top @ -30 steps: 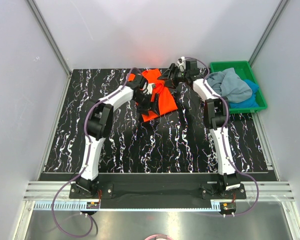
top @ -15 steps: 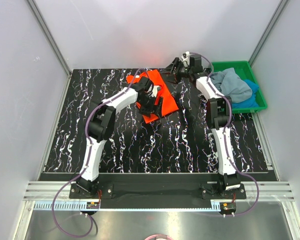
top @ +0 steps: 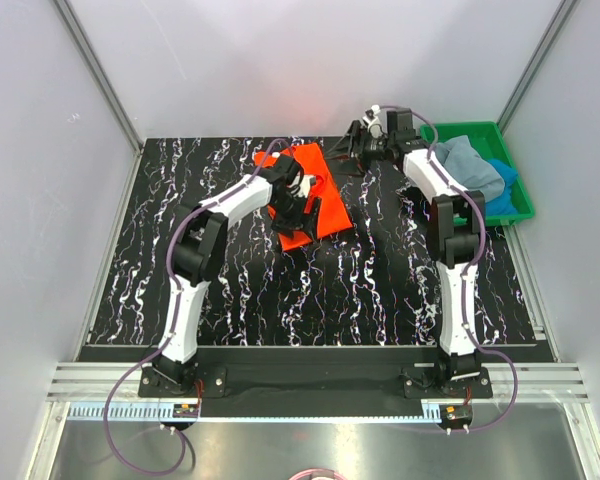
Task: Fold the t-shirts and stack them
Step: Fold the tshirt
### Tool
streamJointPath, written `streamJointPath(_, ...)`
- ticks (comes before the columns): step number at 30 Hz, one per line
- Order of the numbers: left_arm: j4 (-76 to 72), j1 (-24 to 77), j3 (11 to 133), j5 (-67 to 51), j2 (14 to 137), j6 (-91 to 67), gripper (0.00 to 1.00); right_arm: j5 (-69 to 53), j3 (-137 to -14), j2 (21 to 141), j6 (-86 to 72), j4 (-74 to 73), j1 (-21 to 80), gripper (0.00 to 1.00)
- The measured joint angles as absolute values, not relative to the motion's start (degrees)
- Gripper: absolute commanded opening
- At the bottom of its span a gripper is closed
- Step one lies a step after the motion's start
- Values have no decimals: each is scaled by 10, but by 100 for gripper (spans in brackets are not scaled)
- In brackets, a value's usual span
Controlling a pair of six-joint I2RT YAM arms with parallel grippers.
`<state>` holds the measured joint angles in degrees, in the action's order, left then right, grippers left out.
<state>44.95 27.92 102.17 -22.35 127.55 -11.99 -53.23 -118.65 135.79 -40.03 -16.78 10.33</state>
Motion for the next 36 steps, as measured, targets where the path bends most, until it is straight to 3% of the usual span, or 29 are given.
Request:
streamJointPath(11,467,249,1022,-213,1267,-118,84,-571,-1020,1320,-443,-172,110,77)
streamJointPath(36,465,256,1024,-208,1264,-118,84,-590,-1058,1400,-487,-122,169,78)
